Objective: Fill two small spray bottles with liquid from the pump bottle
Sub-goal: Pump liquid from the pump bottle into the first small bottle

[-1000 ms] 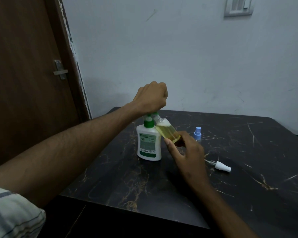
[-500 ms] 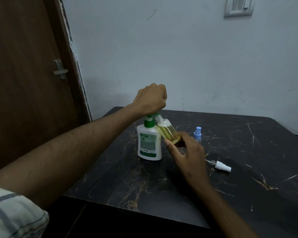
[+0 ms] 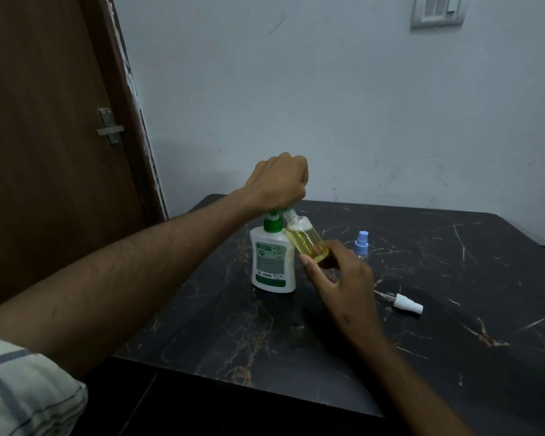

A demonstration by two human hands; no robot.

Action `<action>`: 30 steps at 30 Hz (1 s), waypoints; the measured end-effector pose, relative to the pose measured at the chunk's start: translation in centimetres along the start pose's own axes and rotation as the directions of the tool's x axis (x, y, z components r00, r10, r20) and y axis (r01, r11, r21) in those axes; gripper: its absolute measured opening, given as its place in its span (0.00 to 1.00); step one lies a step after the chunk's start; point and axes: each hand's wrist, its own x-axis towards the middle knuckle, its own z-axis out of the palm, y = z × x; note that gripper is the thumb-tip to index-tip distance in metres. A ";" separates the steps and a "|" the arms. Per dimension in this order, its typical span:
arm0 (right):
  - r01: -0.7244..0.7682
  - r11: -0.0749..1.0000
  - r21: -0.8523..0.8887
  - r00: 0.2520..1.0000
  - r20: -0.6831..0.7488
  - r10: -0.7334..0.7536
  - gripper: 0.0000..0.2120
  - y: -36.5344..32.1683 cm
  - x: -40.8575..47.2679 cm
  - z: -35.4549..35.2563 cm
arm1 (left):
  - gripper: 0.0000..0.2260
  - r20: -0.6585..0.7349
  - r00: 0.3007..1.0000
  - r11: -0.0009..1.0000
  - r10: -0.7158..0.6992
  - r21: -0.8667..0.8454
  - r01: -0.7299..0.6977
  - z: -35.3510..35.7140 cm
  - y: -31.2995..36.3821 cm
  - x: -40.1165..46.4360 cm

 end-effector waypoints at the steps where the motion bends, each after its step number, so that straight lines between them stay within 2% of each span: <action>1: -0.002 1.000 0.004 1.000 -0.003 0.002 0.16 -0.1 0.0 0.0 | 0.12 0.004 1.000 1.000 0.002 -0.002 -0.002 0.0 0.0 -0.1; 7: -0.013 1.000 0.010 1.000 -0.004 0.013 0.17 0.0 0.0 0.0 | 0.14 -0.032 0.999 1.000 -0.015 -0.011 0.015 -0.5 -0.3 0.3; 11: -0.003 1.000 0.006 1.000 -0.008 0.003 0.16 0.1 0.1 0.0 | 0.09 0.000 1.000 1.000 0.006 0.010 -0.006 -0.2 0.1 0.2; 14: 0.002 1.000 0.007 1.000 -0.011 -0.002 0.16 0.0 0.0 0.1 | 0.13 0.010 1.000 1.000 0.002 0.003 -0.002 -0.2 -0.1 -0.1; 24: -0.004 1.000 0.015 1.000 -0.003 0.004 0.14 -0.4 0.0 0.0 | 0.13 -0.003 1.000 1.000 0.019 0.015 -0.019 -0.8 -0.2 0.4; 30: -0.002 1.000 0.014 1.000 0.006 0.002 0.14 -0.3 0.0 -0.1 | 0.10 -0.046 0.998 0.999 -0.035 0.001 0.035 -0.9 -0.5 0.6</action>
